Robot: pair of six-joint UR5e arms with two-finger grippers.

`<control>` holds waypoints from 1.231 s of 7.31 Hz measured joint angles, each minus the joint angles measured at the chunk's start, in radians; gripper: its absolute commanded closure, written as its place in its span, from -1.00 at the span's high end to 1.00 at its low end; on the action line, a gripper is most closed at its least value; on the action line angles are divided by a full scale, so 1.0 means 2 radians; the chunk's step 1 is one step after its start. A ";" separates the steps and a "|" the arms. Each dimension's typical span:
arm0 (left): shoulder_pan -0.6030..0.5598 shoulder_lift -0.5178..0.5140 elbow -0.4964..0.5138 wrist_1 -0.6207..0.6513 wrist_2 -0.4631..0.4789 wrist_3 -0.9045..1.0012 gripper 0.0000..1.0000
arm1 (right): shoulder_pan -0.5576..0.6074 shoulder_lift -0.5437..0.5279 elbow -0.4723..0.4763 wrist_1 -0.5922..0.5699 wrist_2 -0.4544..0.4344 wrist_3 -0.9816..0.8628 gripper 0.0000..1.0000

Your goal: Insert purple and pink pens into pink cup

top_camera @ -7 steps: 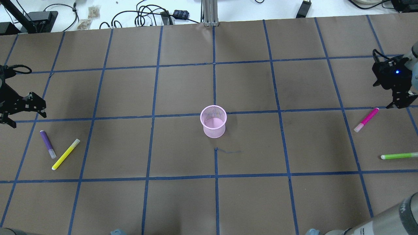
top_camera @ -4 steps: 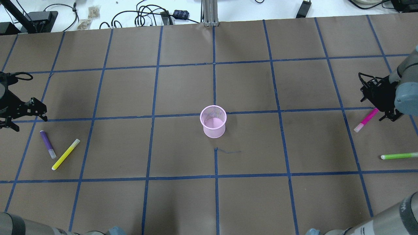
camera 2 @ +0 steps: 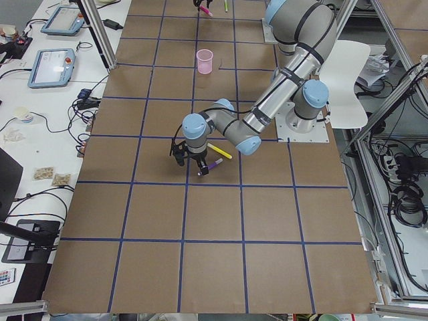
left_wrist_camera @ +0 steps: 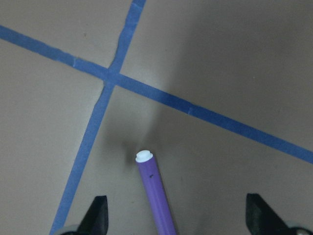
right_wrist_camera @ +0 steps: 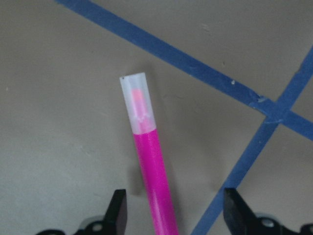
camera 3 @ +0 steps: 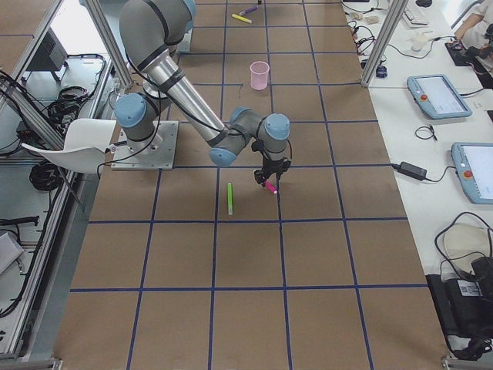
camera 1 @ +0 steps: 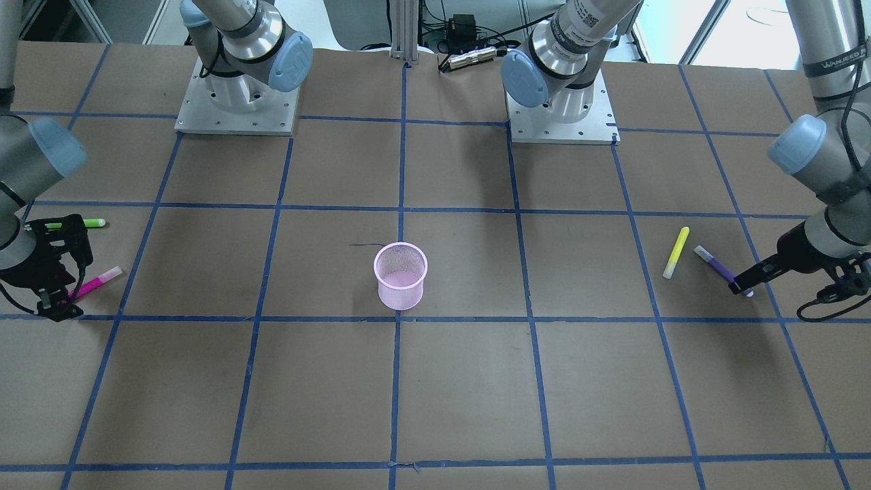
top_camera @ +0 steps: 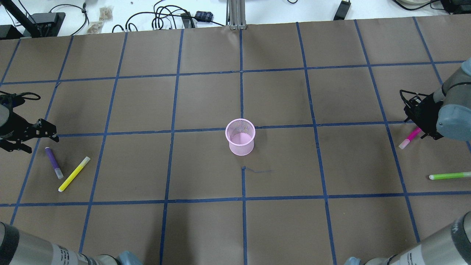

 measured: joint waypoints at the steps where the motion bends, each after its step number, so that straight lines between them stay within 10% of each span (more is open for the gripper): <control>1: 0.001 -0.008 0.000 0.007 0.001 0.001 0.80 | -0.003 0.001 0.001 -0.004 0.002 -0.002 -0.54; 3: 0.004 -0.021 0.001 0.022 0.002 0.003 0.75 | -0.005 0.001 0.003 -0.020 0.005 -0.013 -1.00; 5: 0.005 -0.028 0.001 0.025 0.002 0.002 0.29 | -0.006 0.000 0.005 -0.025 0.005 -0.015 -1.00; 9: 0.005 -0.029 0.000 0.023 0.003 0.003 0.12 | -0.004 -0.045 -0.004 -0.007 0.001 0.048 -1.00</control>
